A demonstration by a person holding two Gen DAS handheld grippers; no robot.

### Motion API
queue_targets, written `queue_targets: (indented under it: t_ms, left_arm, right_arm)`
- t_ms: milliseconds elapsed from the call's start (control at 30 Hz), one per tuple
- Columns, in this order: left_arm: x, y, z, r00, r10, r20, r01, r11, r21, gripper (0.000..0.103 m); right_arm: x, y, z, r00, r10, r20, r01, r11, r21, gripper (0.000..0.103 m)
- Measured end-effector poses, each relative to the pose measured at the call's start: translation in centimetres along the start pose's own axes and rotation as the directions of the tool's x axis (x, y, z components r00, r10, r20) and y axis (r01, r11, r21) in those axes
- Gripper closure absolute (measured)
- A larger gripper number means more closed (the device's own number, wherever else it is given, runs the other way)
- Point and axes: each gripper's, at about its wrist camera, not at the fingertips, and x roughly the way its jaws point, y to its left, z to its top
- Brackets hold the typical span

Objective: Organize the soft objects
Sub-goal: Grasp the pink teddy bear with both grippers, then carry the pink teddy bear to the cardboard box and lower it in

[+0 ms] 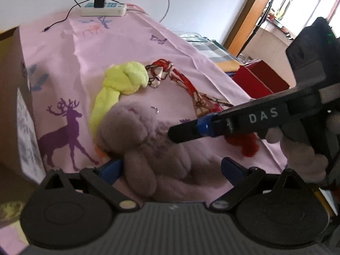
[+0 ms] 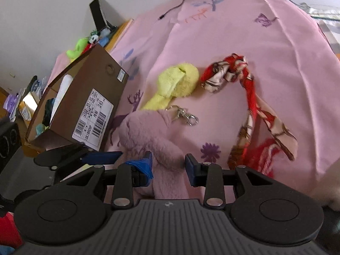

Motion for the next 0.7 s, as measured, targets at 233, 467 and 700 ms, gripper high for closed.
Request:
queue_targets:
  t_ms: [233, 467, 700]
  left_arm:
    - [1.0, -0.1, 0.2, 0.999, 0.038, 0.000, -0.038, 0.999, -0.012, 0.018]
    - [0.2, -0.8, -0.1, 0.998, 0.053, 0.029, -0.053, 0.998, 0.018, 0.027]
    - [-2.4, -1.7, 0.0, 0.995, 0.048, 0.087, -0.051, 0.998, 0.035, 0.045]
  right_arm:
    - [0.6, -0.8, 0.1, 0.999, 0.050, 0.002, -0.050, 0.996, 0.070, 0.083]
    - [-0.5, -0.2, -0.3, 0.998, 0.060, 0.003, -0.060, 0.998, 0.027, 0.083]
    - [-2.5, 1.2, -1.3, 0.997, 0.053, 0.050, -0.054, 0.998, 0.017, 0.086]
